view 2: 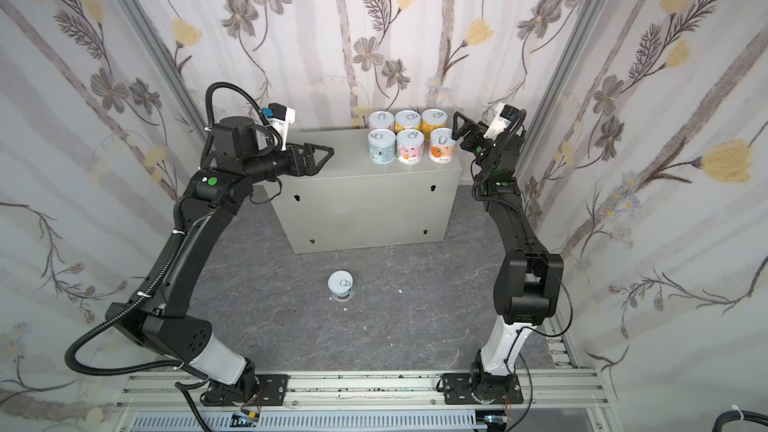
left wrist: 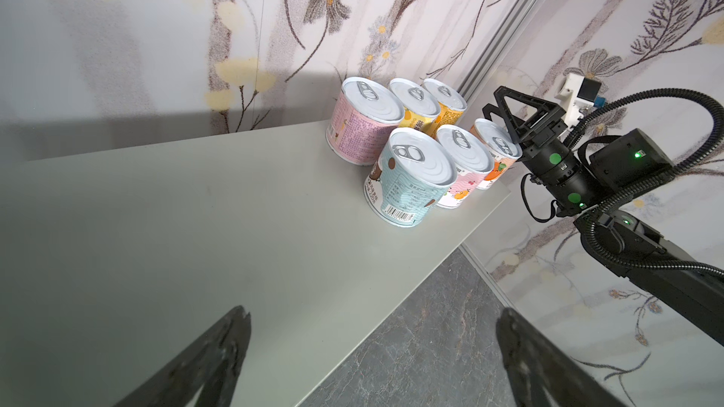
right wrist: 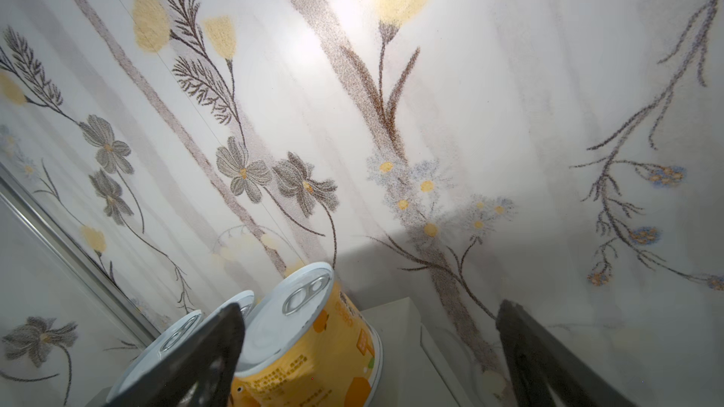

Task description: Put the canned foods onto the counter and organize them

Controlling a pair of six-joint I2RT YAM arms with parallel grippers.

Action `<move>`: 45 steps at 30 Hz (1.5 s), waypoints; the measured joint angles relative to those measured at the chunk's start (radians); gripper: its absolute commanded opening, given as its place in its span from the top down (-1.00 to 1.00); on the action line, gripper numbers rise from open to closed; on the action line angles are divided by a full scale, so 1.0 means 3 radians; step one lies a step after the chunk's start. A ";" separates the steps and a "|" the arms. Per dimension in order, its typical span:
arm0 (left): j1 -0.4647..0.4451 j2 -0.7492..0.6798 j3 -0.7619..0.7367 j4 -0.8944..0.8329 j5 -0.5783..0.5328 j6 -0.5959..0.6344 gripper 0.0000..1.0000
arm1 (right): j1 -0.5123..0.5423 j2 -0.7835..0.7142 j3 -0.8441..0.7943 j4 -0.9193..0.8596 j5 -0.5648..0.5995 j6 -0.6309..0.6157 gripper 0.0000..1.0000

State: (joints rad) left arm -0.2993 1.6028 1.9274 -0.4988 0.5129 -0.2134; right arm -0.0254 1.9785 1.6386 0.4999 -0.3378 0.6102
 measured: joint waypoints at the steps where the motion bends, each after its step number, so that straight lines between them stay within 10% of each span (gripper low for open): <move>1: 0.0000 0.0011 0.0013 -0.0003 0.0005 -0.0001 -1.00 | 0.0000 -0.0001 -0.0004 0.0018 -0.0037 0.0005 -0.99; 45: -0.0100 -0.0113 -0.0305 0.0114 0.0051 -0.0161 -1.00 | 0.0042 -0.0772 -0.0914 0.0347 -0.0244 0.0144 -0.93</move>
State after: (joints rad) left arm -0.3294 1.5688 1.8359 -0.4644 0.5282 -0.2619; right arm -0.0128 1.7470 1.3643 0.6041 -0.4110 0.6533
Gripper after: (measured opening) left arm 0.997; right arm 0.965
